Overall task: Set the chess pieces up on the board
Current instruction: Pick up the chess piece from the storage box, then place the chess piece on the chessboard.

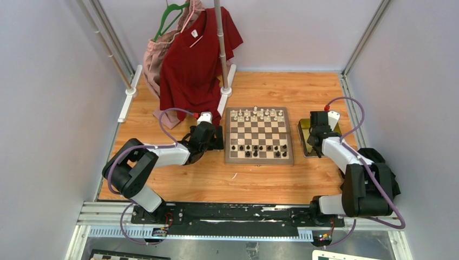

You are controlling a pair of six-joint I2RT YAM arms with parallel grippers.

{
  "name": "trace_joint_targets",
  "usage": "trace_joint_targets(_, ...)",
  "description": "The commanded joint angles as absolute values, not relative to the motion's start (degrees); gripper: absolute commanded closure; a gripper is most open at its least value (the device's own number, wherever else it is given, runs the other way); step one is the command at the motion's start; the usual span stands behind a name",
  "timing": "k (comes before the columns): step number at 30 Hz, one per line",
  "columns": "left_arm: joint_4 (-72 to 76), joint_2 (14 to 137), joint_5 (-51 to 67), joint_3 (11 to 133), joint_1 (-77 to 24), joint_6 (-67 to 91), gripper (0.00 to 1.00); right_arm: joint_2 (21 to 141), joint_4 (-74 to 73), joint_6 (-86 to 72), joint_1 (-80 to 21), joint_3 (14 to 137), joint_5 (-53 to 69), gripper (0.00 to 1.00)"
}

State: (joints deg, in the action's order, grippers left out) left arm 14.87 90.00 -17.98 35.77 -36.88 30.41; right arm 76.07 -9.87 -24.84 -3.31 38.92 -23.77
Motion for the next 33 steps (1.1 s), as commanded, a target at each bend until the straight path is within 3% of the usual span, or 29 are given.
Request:
trace_joint_targets(1, 15.8, 89.9, -17.8, 36.6, -37.2, 30.3, 0.07, 76.8, -10.4, -25.8, -2.1, 39.6, -23.1, 0.72)
trace_joint_targets(12, 15.8, 90.1, -17.7, 36.6, -37.2, 30.4, 0.07, 75.5, -11.7, -25.0, -1.8, 40.1, -22.4, 1.00)
trace_joint_targets(24, 15.8, 89.7, -18.4, 36.4, -37.2, 30.3, 0.07, 65.0, -16.8, -21.2, -6.3, 43.7, -20.7, 1.00)
trace_joint_targets(33, 15.7, 89.5, -19.1, 36.3, -37.2, 30.1, 0.07, 60.5, -23.9, -17.8, -23.1, 48.9, -21.6, 1.00)
